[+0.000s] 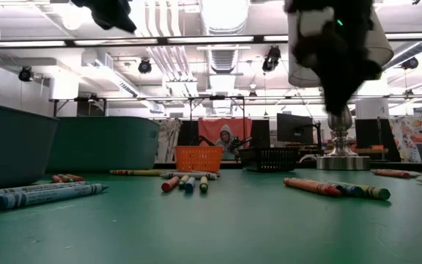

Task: Sort crayons
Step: Put the orange crayon into the green bin

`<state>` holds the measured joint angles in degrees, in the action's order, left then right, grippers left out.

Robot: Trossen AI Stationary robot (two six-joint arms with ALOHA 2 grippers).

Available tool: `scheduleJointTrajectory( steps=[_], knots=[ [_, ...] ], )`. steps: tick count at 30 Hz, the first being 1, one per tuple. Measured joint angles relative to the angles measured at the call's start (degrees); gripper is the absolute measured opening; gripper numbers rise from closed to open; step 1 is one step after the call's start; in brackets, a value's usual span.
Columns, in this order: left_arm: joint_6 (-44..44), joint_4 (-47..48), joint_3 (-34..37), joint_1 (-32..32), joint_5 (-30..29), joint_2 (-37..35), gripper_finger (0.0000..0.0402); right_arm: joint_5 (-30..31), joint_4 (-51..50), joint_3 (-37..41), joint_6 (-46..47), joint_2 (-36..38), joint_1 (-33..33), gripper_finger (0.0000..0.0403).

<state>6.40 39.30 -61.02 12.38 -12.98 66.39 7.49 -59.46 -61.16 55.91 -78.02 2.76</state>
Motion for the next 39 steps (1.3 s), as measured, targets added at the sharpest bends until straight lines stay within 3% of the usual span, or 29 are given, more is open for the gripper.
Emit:
scheduleJointTrajectory(
  steps=[7, 15, 22, 39],
  knots=[
    [-2.5, -0.3, 0.2, -7.2, 0.0, 1.2, 0.0047, 0.0, -3.0, 8.9, 7.2, 0.0, -2.1, 0.0125],
    [-4.1, -0.3, 0.2, -10.8, 0.0, 2.1, 0.0047, 0.2, -1.0, 16.6, 9.1, 0.0, -5.6, 0.0125],
    [-4.5, -1.3, 0.2, -11.5, 0.0, 2.1, 0.0047, 0.2, 5.9, 18.4, 8.8, 0.0, -5.9, 0.0125],
    [-5.5, -2.8, 0.2, -11.8, 0.0, 2.0, 0.0047, 3.2, 11.0, 22.2, 10.7, 0.0, -5.9, 0.0123]
  ],
)
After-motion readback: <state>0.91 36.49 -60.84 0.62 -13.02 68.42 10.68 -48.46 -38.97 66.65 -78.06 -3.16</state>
